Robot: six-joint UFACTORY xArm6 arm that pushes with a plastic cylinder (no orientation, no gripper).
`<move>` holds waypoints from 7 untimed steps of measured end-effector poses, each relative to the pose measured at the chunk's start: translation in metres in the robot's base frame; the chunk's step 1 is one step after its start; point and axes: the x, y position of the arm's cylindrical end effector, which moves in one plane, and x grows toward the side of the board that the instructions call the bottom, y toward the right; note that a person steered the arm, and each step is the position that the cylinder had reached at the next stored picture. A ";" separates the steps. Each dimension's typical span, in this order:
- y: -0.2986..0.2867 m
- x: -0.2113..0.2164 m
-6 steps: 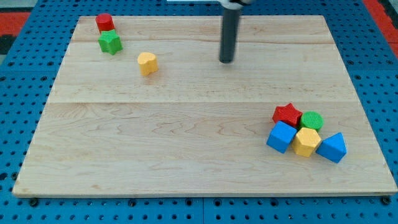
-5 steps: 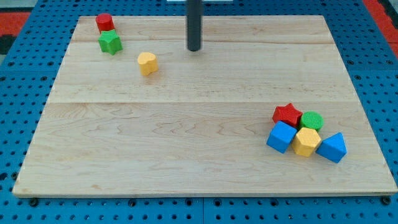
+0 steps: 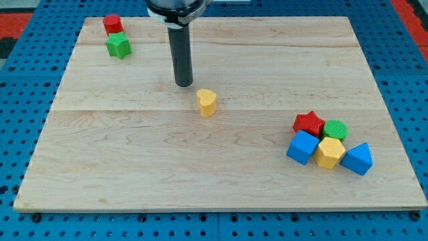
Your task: Place the heart into the red star
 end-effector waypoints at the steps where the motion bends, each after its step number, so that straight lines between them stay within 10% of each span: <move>1: 0.028 0.042; 4: 0.160 0.113; 7: 0.111 0.167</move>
